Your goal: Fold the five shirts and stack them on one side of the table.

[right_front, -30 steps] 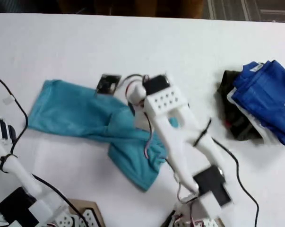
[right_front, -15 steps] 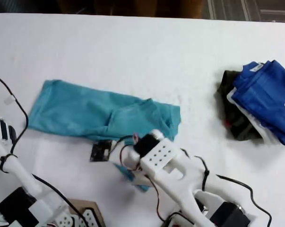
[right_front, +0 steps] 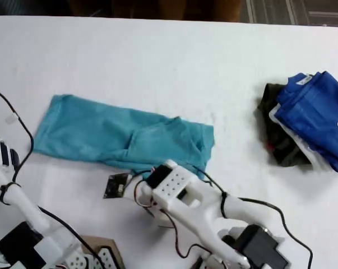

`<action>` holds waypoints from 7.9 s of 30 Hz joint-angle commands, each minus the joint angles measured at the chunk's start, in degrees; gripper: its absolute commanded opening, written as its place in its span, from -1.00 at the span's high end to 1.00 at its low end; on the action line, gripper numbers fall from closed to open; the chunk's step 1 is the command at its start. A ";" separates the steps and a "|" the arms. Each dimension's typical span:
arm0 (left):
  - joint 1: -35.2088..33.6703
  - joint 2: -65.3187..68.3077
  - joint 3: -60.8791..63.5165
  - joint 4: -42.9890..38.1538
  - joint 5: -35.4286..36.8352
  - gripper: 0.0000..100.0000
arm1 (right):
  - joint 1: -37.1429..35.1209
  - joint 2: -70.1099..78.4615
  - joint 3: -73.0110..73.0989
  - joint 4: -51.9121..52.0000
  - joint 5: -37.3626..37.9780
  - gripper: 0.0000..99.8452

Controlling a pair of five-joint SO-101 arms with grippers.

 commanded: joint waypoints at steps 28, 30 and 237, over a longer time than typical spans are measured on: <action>-0.62 -2.29 -2.68 -0.26 -0.26 0.68 | -0.57 12.44 -12.48 1.19 -4.84 0.96; -0.62 -2.29 -2.68 -0.26 -0.26 0.68 | 0.48 12.35 -13.89 2.51 -4.66 0.96; 85.63 48.79 -84.79 18.90 10.29 0.54 | 68.88 8.75 -72.88 24.48 5.36 0.96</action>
